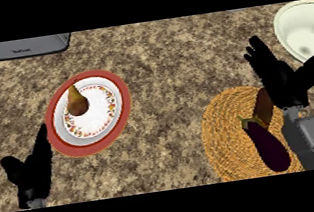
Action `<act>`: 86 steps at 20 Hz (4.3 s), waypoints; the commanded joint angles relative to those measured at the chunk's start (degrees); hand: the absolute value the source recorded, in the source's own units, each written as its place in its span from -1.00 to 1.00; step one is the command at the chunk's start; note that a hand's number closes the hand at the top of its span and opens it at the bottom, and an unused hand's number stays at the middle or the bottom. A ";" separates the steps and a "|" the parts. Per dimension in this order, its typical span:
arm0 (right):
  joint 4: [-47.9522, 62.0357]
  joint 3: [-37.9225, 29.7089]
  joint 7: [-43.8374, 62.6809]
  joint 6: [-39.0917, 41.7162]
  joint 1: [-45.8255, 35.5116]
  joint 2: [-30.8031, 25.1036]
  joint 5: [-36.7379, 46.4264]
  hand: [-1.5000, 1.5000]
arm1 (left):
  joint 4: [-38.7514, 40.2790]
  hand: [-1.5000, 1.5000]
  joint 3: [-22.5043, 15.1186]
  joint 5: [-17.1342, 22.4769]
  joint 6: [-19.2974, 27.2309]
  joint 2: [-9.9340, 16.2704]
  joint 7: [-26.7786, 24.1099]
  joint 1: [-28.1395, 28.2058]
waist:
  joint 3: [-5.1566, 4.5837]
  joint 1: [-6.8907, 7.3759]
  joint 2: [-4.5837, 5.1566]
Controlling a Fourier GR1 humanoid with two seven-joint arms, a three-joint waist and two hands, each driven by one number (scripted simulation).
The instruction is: Pick the sweet potato from the placemat and place it in the bowl
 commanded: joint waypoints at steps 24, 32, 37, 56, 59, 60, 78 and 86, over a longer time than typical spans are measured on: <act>-3.66 10.66 33.54 -39.75 0.91 -1.92 66.85 -1.00 | -19.05 0.00 -5.83 -7.04 0.79 0.60 3.86 -4.32 | -0.99 -3.89 -0.54; -13.53 9.41 61.84 -15.00 -6.94 3.83 77.71 -1.00 | -14.82 0.00 -6.57 -8.30 0.20 -1.65 4.42 -9.76 | -0.62 -1.83 -0.22; -15.61 7.71 68.12 -6.10 -6.53 6.62 76.54 -1.00 | -14.96 0.00 -7.04 -10.13 1.15 -2.67 5.70 -11.66 | -0.45 -0.77 -0.03; -27.81 6.25 62.34 -6.43 5.11 13.17 74.52 -1.00 | -10.51 0.00 -4.20 -13.97 -3.62 -6.79 4.05 -11.11 | -0.39 -0.29 0.19; -25.28 3.09 55.61 -9.12 7.47 13.19 72.40 -1.00 | -9.13 0.00 -1.99 -14.14 -3.37 -8.16 6.35 -15.86 | -0.38 -0.44 0.27; -27.44 7.35 59.01 -10.62 8.89 13.19 73.71 -1.00 | -15.36 0.00 -3.67 -14.76 -3.07 -8.44 9.16 -12.34 | -0.37 -0.20 0.17; -18.57 3.31 47.73 -22.51 13.60 12.98 65.10 -1.00 | -10.87 0.00 1.52 -16.36 -8.10 -10.98 4.85 -11.52 | -0.38 -0.23 0.22; -9.65 2.29 52.02 -20.27 11.40 12.21 72.12 -1.00 | -17.70 0.00 0.04 -18.91 -7.52 -11.94 9.31 -9.21 | -0.37 0.02 0.21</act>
